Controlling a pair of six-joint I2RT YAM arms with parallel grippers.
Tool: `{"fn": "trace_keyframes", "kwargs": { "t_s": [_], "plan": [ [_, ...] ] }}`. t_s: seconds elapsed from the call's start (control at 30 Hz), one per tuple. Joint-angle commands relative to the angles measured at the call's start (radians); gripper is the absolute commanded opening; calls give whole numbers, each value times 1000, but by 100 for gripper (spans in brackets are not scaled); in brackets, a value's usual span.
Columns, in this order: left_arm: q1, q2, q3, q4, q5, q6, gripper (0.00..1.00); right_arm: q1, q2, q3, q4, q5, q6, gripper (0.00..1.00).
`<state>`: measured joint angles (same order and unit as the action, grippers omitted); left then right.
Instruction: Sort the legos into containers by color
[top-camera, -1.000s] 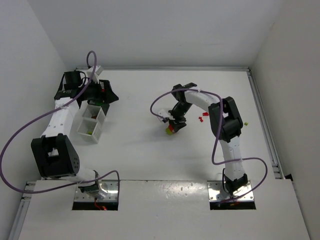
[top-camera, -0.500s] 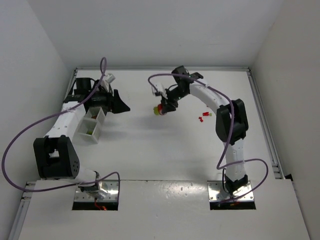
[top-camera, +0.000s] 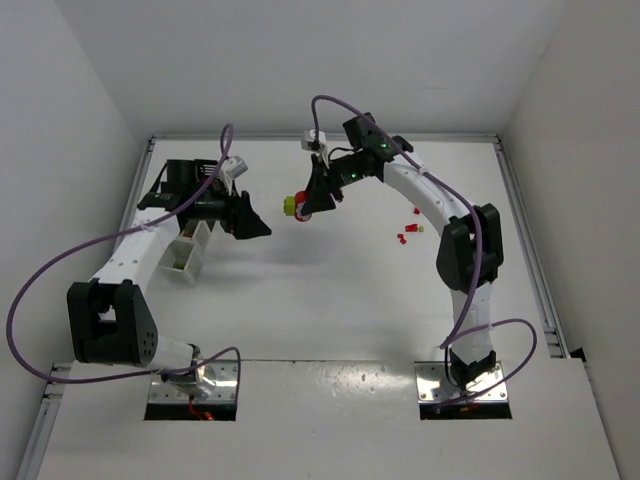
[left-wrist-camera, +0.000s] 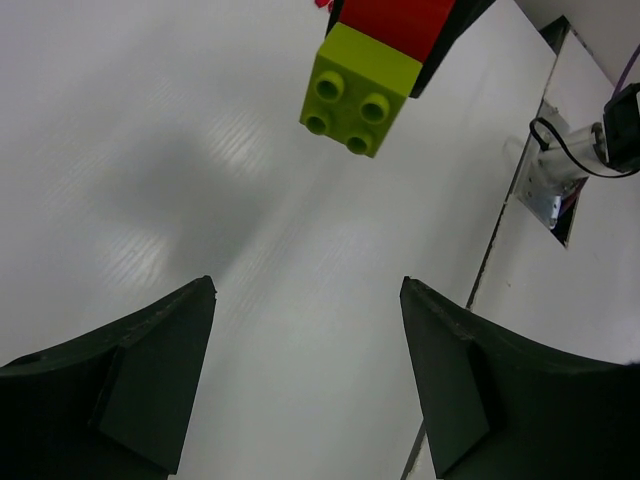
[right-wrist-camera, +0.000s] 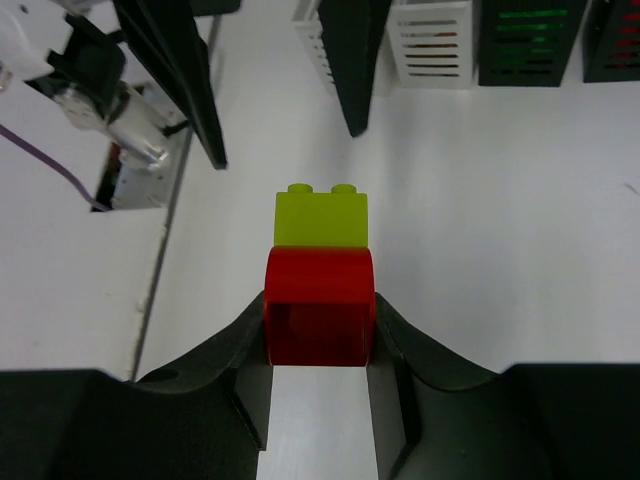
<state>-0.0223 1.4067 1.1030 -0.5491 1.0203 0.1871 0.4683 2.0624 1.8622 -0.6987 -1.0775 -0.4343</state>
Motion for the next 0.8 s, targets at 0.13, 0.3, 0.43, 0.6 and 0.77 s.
{"fn": "trace_keyframes", "kwargs": {
  "t_s": [0.13,0.3,0.43,0.6,0.77],
  "plan": [
    [-42,54,89,3,89,51,81,15,-12,18,65,-140,181,0],
    [-73,104,145,3,115,51,81,24,-2,-3,100,-162,268,0],
    [-93,113,166,21,126,40,81,24,-2,-14,125,-173,289,0],
    [-102,113,185,67,156,-12,81,24,7,-23,125,-173,289,0],
    [-102,123,195,107,176,-50,71,33,7,-32,125,-173,289,0]
  ]
}}
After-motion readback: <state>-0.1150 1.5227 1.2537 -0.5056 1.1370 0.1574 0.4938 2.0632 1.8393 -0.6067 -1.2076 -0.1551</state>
